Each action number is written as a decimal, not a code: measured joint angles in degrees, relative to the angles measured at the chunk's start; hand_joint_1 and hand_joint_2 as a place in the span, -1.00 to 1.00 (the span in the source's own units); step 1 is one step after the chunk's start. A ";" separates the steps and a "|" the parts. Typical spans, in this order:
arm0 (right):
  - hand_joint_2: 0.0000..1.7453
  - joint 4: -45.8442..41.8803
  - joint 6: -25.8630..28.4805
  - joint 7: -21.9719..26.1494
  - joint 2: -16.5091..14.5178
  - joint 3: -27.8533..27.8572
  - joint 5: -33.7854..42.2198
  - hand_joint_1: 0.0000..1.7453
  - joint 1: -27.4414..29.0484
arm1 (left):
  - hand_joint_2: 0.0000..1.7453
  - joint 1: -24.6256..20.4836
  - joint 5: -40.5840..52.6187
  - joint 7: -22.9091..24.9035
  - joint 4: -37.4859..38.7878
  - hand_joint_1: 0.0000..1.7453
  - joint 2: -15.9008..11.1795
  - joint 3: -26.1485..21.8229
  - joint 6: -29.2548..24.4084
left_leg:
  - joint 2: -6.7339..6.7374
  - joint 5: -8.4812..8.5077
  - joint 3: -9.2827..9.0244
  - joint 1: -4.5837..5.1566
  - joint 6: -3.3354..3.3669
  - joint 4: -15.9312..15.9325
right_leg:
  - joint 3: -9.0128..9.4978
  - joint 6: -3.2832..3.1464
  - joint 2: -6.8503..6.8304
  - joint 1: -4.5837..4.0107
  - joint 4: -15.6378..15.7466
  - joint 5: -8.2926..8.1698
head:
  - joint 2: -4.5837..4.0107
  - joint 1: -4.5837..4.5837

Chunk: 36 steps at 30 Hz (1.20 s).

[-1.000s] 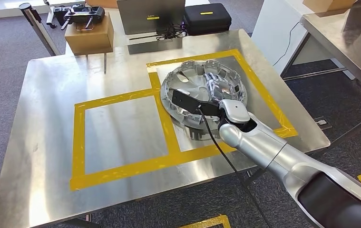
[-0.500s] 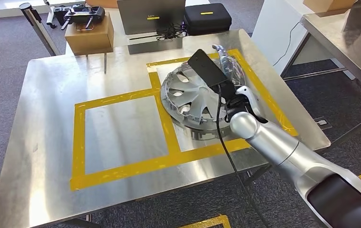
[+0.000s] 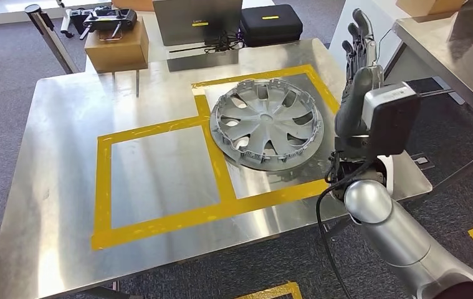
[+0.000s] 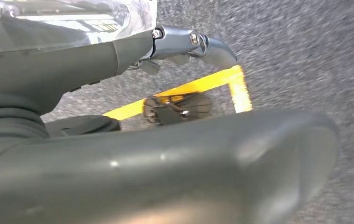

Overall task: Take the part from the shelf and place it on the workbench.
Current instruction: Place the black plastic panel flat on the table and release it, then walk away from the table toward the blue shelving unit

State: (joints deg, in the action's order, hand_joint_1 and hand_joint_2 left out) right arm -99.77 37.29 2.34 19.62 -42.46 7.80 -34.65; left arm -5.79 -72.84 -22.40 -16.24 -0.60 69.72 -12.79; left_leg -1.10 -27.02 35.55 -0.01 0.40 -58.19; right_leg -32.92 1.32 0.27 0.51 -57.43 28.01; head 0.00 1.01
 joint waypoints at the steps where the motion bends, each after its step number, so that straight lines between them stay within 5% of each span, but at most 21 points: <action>1: -1.00 -1.81 0.23 1.44 0.01 0.70 0.03 -1.00 1.26 | -1.00 0.03 -0.36 -0.69 0.00 -1.00 0.07 -0.27 -0.11 | 0.01 0.00 0.00 0.00 0.00 0.00 | -0.01 0.00 0.02 0.00 0.00 0.00 | 0.00 0.01; 12: -1.00 -17.77 0.57 4.52 0.07 5.68 -8.05 -1.00 10.66 | -1.00 0.33 -2.17 -3.25 0.00 -1.00 0.40 -2.75 -0.20 | 0.03 -0.01 -0.04 0.00 -0.01 0.00 | 0.02 -0.01 0.03 0.00 -0.01 0.00 | 0.00 0.00; 20: -1.00 -21.44 0.57 4.54 0.01 5.86 -7.84 -1.00 13.59 | -1.00 0.31 -2.12 -3.03 0.00 -1.00 0.40 -3.42 -0.52 | 0.06 -0.02 -0.06 0.00 -0.02 0.00 | 0.04 -0.01 0.06 0.00 -0.02 0.00 | 0.00 -0.01; 24: -1.00 -21.86 0.56 4.82 -0.10 5.78 -6.89 -1.00 13.66 | -1.00 0.28 -2.06 -2.84 0.01 -1.00 0.37 -3.55 -0.56 | 0.14 0.25 -0.83 -0.05 0.97 0.97 | 0.54 0.53 0.08 0.20 0.60 -0.11 | 0.01 -0.01; 26: -1.00 -22.05 0.55 4.90 -0.10 5.76 -6.63 -1.00 13.61 | -1.00 0.19 -2.02 -2.81 0.00 -1.00 0.39 -3.56 -0.59 | 0.29 0.66 -1.78 -0.49 1.23 2.17 | -0.48 0.75 0.06 0.19 -2.29 1.77 | 0.01 0.10; 28: -1.00 -22.08 0.55 4.93 -0.10 5.71 -6.48 -1.00 13.72 | -1.00 0.13 -2.00 -2.76 0.00 -1.00 0.39 -3.58 -0.61 | 0.34 0.57 -2.18 -0.64 1.24 2.36 | -3.97 1.15 0.05 0.46 -9.47 5.23 | 0.00 0.24; 30: -1.00 -22.08 0.55 4.93 -0.10 5.66 -6.41 -1.00 13.92 | -1.00 0.16 -1.99 -2.69 0.00 -1.00 0.40 -3.58 -0.57 | 0.35 0.32 -2.31 -0.79 0.98 2.25 | -6.91 1.66 0.02 0.89 -14.69 6.50 | 0.00 0.30; 31: -1.00 -22.08 0.55 4.93 -0.10 5.65 -6.41 -1.00 13.95 | -1.00 0.18 -1.96 -2.64 0.00 -1.00 0.40 -3.58 -0.54 | 0.34 0.14 -2.35 -0.98 0.71 2.08 | -6.95 1.94 -0.01 1.11 -14.31 5.47 | 0.00 0.31; 34: -1.00 -22.07 0.53 4.93 -0.10 5.58 -6.41 -1.00 13.93 | -1.00 0.17 -1.81 -2.48 0.03 -1.00 0.30 -3.58 -0.42 | 0.20 -0.99 -2.26 -1.61 -0.83 0.57 | -2.64 2.80 0.07 1.77 -4.66 0.16 | 0.01 0.58; 36: -1.00 -22.07 0.51 4.92 -0.11 5.48 -6.36 -1.00 13.97 | -1.00 0.16 -1.73 -2.43 0.08 -1.00 0.17 -3.57 -0.37 | 0.10 -1.71 -2.00 -1.49 -1.79 -0.34 | -1.33 2.05 0.51 1.94 -1.73 -0.46 | 0.01 0.79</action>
State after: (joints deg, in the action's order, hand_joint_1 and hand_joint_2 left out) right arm -121.84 37.80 7.27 19.51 -36.98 1.44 -20.67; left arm -5.63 -74.57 -24.82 -16.16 -0.43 66.16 -13.16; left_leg -1.00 -28.73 33.55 -1.50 -1.39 -58.53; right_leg -34.25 3.37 0.78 2.45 -59.16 27.55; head 0.01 1.80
